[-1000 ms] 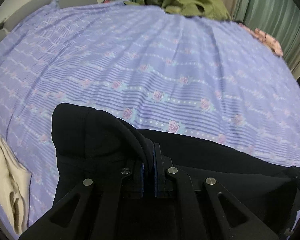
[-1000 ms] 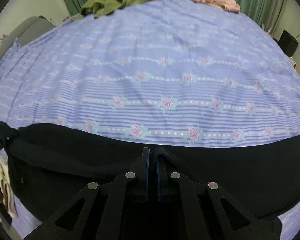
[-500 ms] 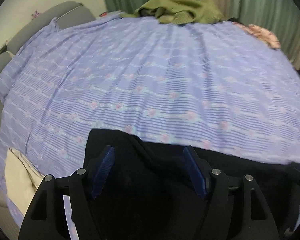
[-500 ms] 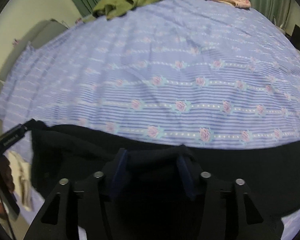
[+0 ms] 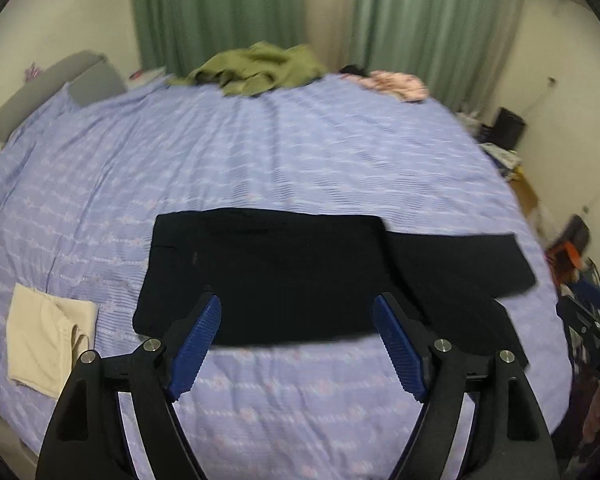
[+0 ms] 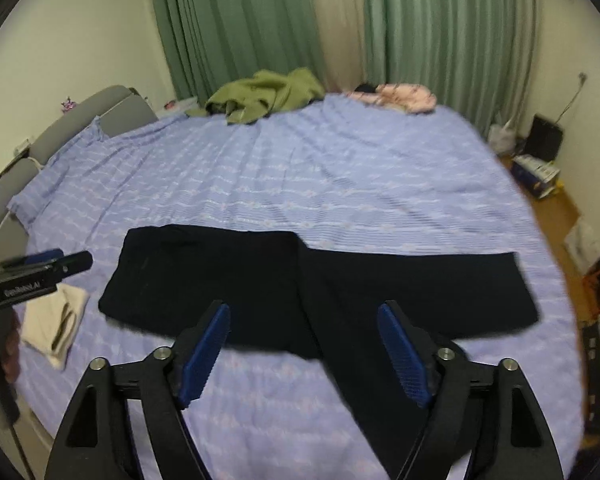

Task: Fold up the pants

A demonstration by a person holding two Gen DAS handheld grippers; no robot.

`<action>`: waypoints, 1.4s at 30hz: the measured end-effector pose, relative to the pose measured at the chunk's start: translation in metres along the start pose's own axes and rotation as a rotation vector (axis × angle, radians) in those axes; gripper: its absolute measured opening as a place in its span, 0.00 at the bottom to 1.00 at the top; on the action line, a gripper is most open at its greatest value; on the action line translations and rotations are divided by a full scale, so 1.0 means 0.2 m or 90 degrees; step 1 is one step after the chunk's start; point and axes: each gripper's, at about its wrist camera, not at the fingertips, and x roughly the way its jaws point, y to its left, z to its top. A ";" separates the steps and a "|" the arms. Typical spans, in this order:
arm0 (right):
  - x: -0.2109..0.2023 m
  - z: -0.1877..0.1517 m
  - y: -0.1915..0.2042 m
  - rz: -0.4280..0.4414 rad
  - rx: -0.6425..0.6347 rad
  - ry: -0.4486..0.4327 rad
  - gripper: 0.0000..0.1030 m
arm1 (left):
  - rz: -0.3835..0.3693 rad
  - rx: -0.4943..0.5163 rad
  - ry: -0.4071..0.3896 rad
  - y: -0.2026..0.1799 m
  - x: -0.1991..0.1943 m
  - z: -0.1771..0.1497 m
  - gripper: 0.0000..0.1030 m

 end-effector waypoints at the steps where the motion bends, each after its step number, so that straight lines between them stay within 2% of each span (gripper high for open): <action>1: -0.10 -0.05 -0.01 -0.010 -0.007 -0.010 0.76 | -0.015 0.010 -0.011 -0.04 -0.07 -0.04 0.78; 7: -0.47 -0.26 -0.08 -0.057 -0.006 -0.006 0.76 | -0.077 0.062 -0.026 -0.27 -0.32 -0.26 0.81; 11: -0.57 -0.40 -0.13 -0.073 -0.010 0.016 0.76 | -0.121 0.095 -0.002 -0.41 -0.33 -0.41 0.82; 14: -0.56 -0.53 -0.18 -0.089 -0.022 0.041 0.76 | -0.125 0.118 -0.002 -0.51 -0.28 -0.50 0.82; 17: -0.50 -0.65 -0.23 -0.090 -0.029 0.066 0.76 | -0.126 0.133 0.014 -0.60 -0.18 -0.58 0.82; 25: -0.05 -0.94 -0.37 -0.075 -0.036 0.174 0.76 | -0.102 0.161 0.122 -0.82 0.22 -0.74 0.82; 29: 0.20 -1.05 -0.41 -0.074 -0.052 0.230 0.76 | -0.086 0.156 0.170 -0.87 0.43 -0.77 0.82; 35: 0.56 -1.17 -0.49 -0.094 -0.056 0.312 0.74 | -0.070 0.173 0.216 -0.93 0.66 -0.76 0.82; 38: 0.68 -1.19 -0.52 -0.115 -0.061 0.332 0.67 | -0.070 0.198 0.217 -0.97 0.74 -0.74 0.82; 41: 0.76 -1.20 -0.56 -0.114 -0.049 0.353 0.52 | -0.076 0.240 0.202 -1.01 0.79 -0.72 0.82; 42: 0.78 -1.21 -0.58 -0.101 -0.037 0.361 0.35 | -0.080 0.263 0.191 -1.03 0.79 -0.70 0.82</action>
